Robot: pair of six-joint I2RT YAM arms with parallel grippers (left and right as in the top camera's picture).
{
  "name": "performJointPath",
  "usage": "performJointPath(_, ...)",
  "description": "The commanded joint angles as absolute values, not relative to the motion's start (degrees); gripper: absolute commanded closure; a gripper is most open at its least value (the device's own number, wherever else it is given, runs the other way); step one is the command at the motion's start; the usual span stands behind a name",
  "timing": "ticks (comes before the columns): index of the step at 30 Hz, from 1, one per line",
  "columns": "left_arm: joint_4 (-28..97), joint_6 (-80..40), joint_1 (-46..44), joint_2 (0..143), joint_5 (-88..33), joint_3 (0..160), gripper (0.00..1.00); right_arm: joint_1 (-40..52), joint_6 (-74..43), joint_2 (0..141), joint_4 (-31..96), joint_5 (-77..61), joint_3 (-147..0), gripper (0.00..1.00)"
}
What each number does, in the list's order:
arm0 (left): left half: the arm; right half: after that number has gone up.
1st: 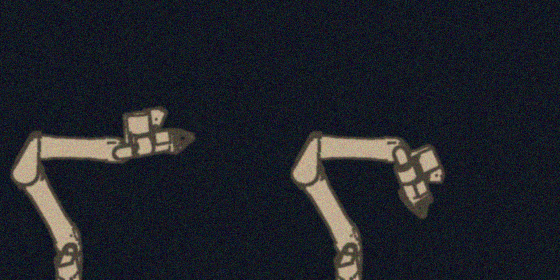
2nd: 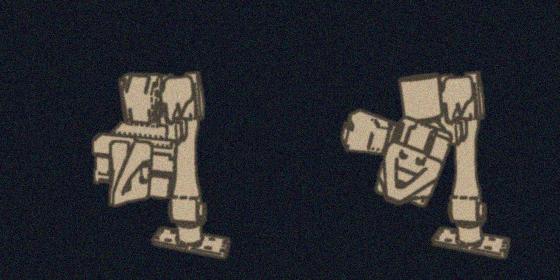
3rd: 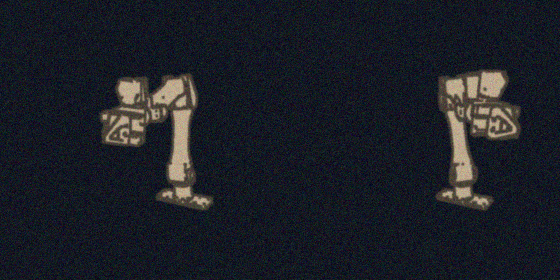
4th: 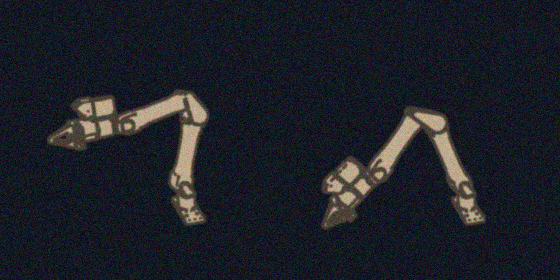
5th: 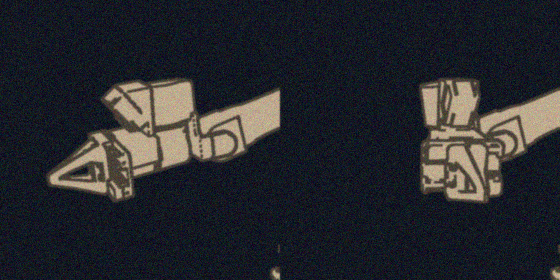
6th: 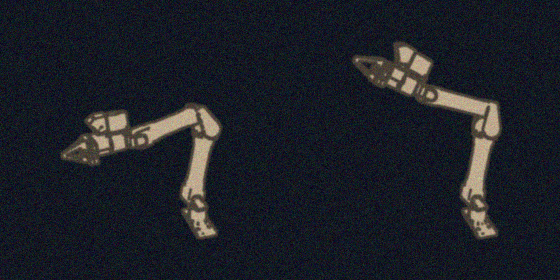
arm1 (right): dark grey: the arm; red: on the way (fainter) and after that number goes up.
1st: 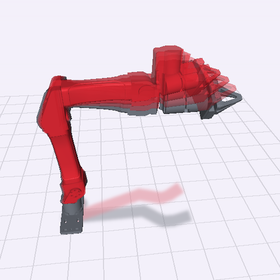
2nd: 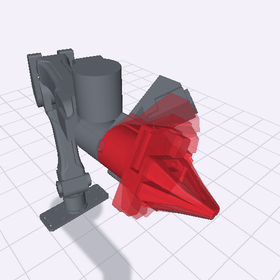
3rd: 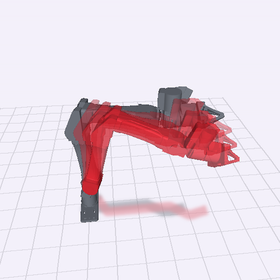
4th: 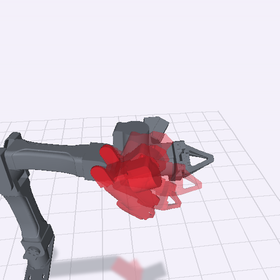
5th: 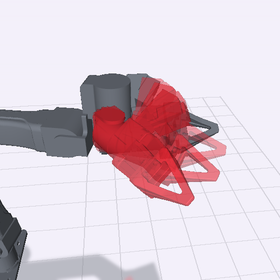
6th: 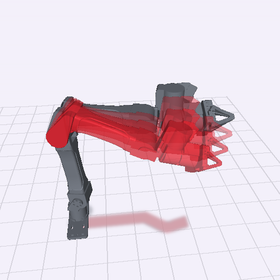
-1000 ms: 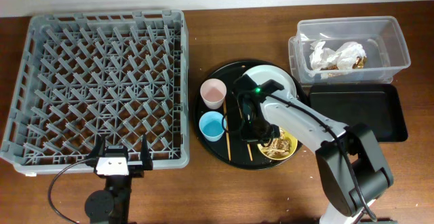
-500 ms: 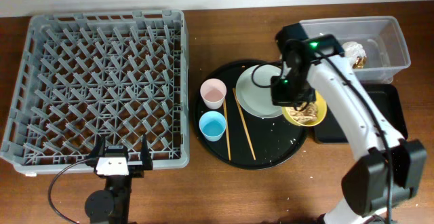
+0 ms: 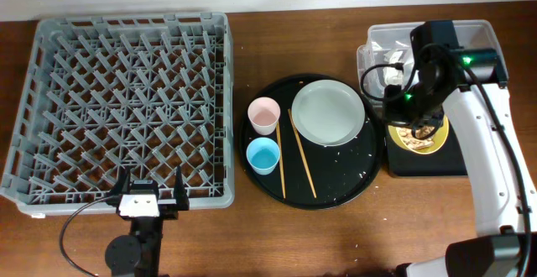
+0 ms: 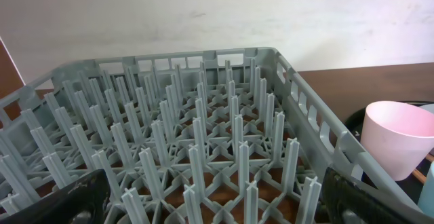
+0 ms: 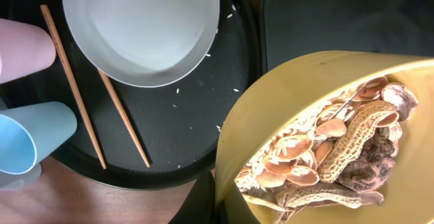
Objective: Sort waste into correct bins and load items into the dishwasher rack
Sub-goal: 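Carry the yellow bowl over the black rectangular tray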
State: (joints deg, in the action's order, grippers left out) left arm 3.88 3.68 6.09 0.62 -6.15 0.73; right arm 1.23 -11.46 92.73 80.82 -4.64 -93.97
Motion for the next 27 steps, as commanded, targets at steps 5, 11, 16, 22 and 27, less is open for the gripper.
performJointPath(5,4.01,4.40,6.07,0.36,-6.37,0.54,0.01,-1.91,-8.51,91.85,78.74,-8.78,-89.01,0.96)
performJointPath(11,4.03,4.43,6.07,0.36,-6.37,0.54,0.01,-2.76,-7.22,91.85,76.79,-10.41,-85.80,0.96)
performJointPath(16,4.03,4.40,6.07,0.36,-6.37,0.54,0.01,-2.81,-3.60,91.85,75.00,-13.87,-84.75,0.96)
performJointPath(22,4.03,4.43,6.07,0.36,-6.37,0.54,0.01,-9.85,6.46,91.85,74.70,-27.38,-84.73,0.96)
performJointPath(27,4.03,4.43,6.07,0.36,-6.37,0.54,0.01,-21.06,18.37,92.09,72.51,-45.25,-83.00,0.96)
